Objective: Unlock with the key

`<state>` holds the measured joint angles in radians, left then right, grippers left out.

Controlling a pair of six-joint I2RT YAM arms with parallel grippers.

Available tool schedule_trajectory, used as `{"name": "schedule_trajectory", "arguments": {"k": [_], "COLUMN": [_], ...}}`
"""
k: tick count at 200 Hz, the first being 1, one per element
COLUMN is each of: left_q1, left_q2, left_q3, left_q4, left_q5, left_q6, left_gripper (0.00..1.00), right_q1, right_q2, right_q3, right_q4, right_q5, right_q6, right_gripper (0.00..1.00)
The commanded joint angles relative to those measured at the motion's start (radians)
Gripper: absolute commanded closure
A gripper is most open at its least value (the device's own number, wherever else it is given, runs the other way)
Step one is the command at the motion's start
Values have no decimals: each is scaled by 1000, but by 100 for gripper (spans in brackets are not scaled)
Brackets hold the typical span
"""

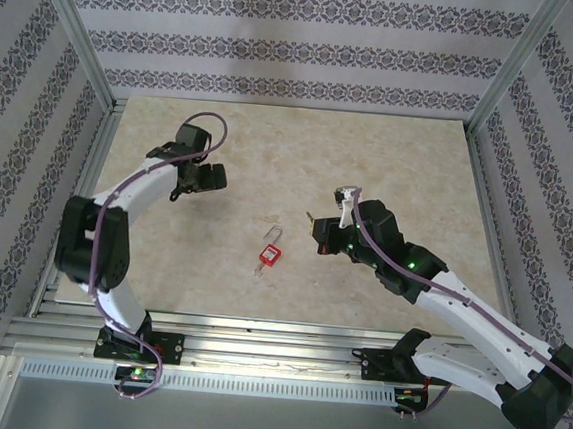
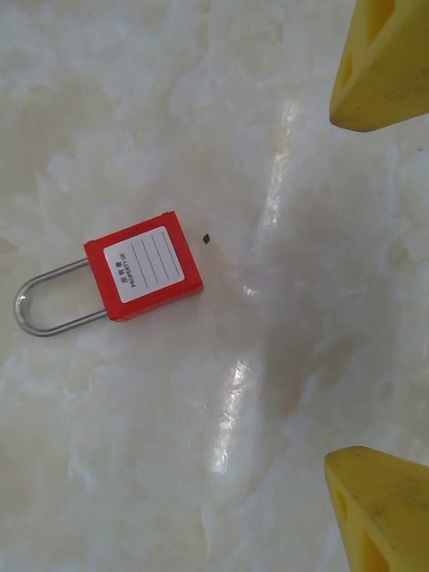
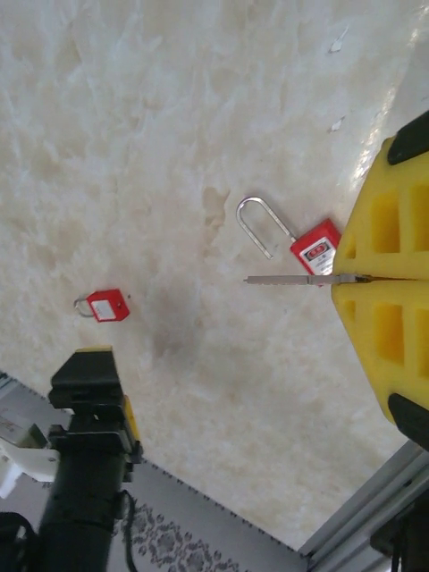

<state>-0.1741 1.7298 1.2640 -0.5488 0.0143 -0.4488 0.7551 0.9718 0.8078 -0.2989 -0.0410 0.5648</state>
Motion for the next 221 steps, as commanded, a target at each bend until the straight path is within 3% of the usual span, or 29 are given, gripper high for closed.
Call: {"name": "schedule_trajectory", "arguments": {"k": [1,91,150,186,221], "left_q1": [16,77,91,90,90], "left_q2": [94,413,462,481,486], "left_q3": [110,379,410,416,389], "left_q4": [-88,-174,-150,-149,-88], "left_q5": [13,79,136,144,197], "left_q6": [10,-74,-113,-109,-106], "left_gripper": [13,24,33,44,70], "right_q1": [11,15,15,15,15], "right_q2": [-21,-90,-117,-119,-112], "right_q3": [-32,-127,-157,-159,-161], "right_q4": [-19,2,4,9,18], "right_q5": [28,15,16,11,-1], "right_q6": [-22,3,14,17,25], "right_gripper": [100,100,100,100,100]}}
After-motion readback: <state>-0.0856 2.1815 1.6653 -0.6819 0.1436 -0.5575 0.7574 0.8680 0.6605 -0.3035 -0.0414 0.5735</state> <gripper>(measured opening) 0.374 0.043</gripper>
